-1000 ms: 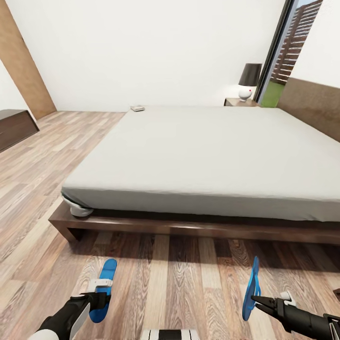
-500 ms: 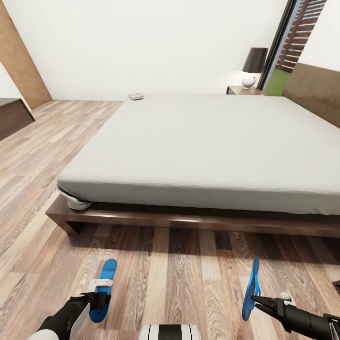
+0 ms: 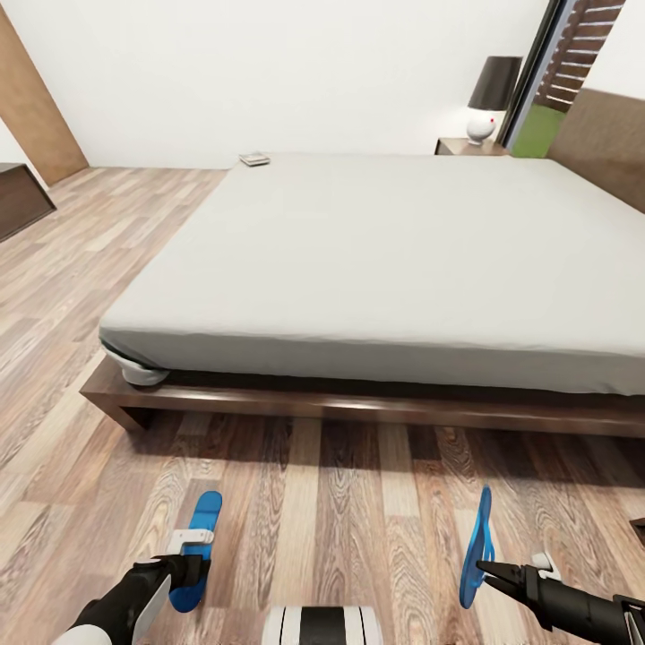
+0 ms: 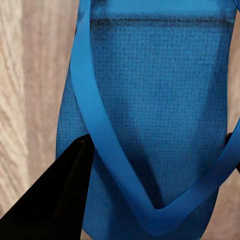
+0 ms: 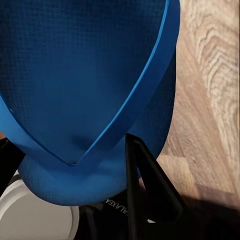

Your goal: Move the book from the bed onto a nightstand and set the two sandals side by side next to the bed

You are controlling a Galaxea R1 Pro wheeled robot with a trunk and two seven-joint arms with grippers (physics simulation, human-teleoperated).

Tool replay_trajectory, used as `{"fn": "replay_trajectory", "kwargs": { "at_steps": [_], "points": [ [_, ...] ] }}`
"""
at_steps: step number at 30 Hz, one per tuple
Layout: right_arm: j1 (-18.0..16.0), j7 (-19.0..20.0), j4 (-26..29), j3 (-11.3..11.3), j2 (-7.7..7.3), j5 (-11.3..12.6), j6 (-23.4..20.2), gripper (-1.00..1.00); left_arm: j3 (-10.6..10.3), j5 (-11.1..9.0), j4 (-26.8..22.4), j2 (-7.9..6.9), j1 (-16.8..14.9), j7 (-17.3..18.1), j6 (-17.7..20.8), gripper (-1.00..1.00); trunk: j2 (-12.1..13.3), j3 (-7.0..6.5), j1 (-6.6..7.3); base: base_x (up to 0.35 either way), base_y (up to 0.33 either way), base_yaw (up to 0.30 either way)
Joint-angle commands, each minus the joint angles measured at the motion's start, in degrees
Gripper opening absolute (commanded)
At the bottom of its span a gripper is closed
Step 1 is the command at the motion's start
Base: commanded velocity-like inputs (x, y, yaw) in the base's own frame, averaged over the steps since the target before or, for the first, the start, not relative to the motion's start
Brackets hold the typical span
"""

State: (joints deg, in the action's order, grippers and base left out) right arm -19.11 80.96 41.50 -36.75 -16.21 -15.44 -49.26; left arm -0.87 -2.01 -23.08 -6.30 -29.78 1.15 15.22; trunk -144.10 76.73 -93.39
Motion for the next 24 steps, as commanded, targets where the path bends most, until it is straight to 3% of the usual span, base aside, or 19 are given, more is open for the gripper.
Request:
{"fn": "replay_trajectory", "kwargs": {
  "at_steps": [1,14,20,24],
  "points": [
    [-0.07,0.51,0.03,-0.25,0.04,-0.56,-0.58,-1.00,-0.09,-0.19,-0.12,-0.03,0.01,0.08,0.34,-1.00,-0.03,0.27,-0.01,0.000,0.000,0.000],
    [-0.06,0.51,0.05,-0.25,0.04,-0.56,-0.58,-1.00,-0.09,-0.19,-0.12,-0.03,0.07,0.08,0.34,-1.00,-0.21,3.15,-0.35,0.000,0.000,0.000],
    [-0.05,0.51,0.04,-0.25,0.04,-0.56,-0.58,-1.00,-0.09,-0.16,-0.12,-0.03,0.07,0.08,0.05,-1.00,-0.21,3.15,-0.35,0.001,0.000,0.000],
    [-0.05,0.51,0.05,-0.25,0.04,-0.56,-0.58,-1.00,0.00,-0.18,-0.12,-0.22,0.15,0.08,-3.19,-1.00,-0.21,3.15,-0.35,0.173,0.033,0.000]
  ]
}}
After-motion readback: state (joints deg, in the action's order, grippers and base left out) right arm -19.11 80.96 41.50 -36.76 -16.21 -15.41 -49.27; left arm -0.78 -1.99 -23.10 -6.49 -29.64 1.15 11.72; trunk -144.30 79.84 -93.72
